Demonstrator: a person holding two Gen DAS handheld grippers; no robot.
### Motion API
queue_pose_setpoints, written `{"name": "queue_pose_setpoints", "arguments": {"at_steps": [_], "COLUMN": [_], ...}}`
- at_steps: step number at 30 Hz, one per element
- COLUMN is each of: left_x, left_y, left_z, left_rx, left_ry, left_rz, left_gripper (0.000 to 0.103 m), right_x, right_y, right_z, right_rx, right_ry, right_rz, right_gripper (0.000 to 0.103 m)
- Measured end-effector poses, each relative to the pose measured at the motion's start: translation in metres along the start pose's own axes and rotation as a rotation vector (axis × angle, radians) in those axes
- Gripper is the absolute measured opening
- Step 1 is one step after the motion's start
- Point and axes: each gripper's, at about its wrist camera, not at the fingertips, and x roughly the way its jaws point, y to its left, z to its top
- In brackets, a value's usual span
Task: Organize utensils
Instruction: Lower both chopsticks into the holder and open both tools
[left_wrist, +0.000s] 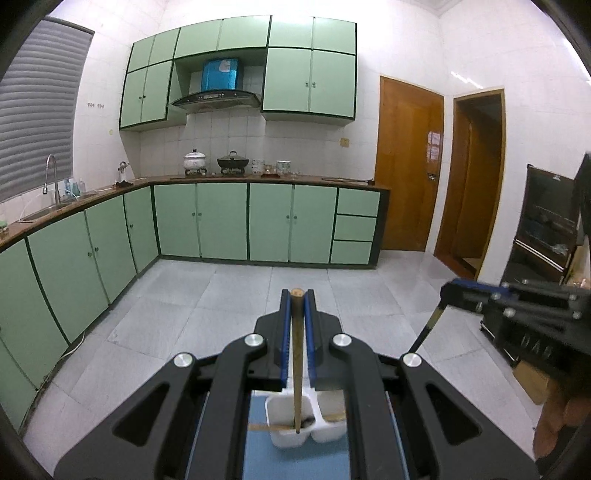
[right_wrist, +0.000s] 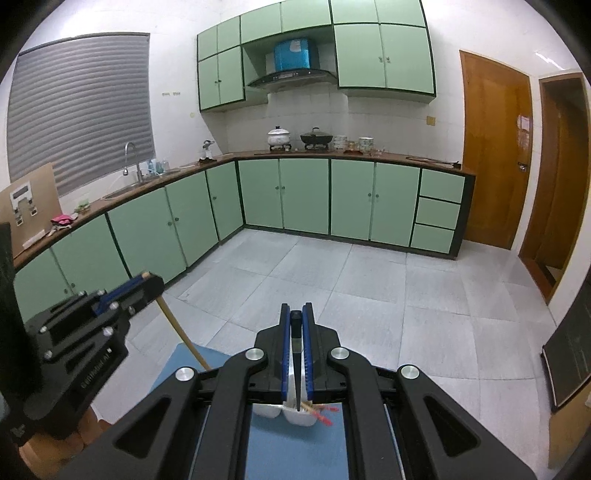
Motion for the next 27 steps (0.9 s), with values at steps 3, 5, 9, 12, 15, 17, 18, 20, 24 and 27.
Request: {"name": "queue_pose_setpoints", "arguments": {"at_steps": [3,5,9,12,15,17,18,20,24,27], "left_x": [0.023,0.037,0.062,0.074,0.076,0.073,0.069,0.062,0.033,0.009], "left_y": [-0.001,0.0,0.007,0.012,0.017,0.021,0.022,0.025,0.031,0.032], "left_z": [-0.008,-0.019,-0.044,-0.063,-0.075,-0.076,-0.075,-0.072,-0.068,-0.072], "left_rx": [0.018,0.025,0.012,0.014,0.013,0.007,0.003,0.006,-0.006,-0.021], "left_ry": [-0.004,0.007,0.045,0.08,0.099,0.104,0.106,0.101,0.082,0.075], "left_rz": [0.009,0.012,0.01,0.014,0.018,0.017,0.013,0.011,0.002,-0.001], "left_gripper": [0.006,0.006,0.006,0.006,0.007,0.007,0.008,0.011,0.013,0.014], "right_x": [0.026,0.04,0.069,0.082,0.085,0.082,0.078,0.073,0.046,0.018], "right_y": [-0.008,-0.011,-0.017,-0.018,-0.02,-0.02,-0.022,-0.022,-0.024,-0.022], "right_z": [-0.01,-0.02,-0.045,-0.057,-0.065,-0.065,-0.064,-0.057,-0.053,-0.06], "right_rx": [0.012,0.012,0.017,0.014,0.016,0.02,0.024,0.03,0.037,0.037], "right_ry": [0.022,0.039,0.084,0.112,0.127,0.123,0.117,0.107,0.069,0.038], "right_rz": [-0.004,-0.005,-0.003,-0.001,0.003,-0.001,0.0,0.0,0.007,0.023], "right_gripper": [0.006,0.006,0.006,0.006,0.007,0.009,0.009,0.011,0.011,0.011]}}
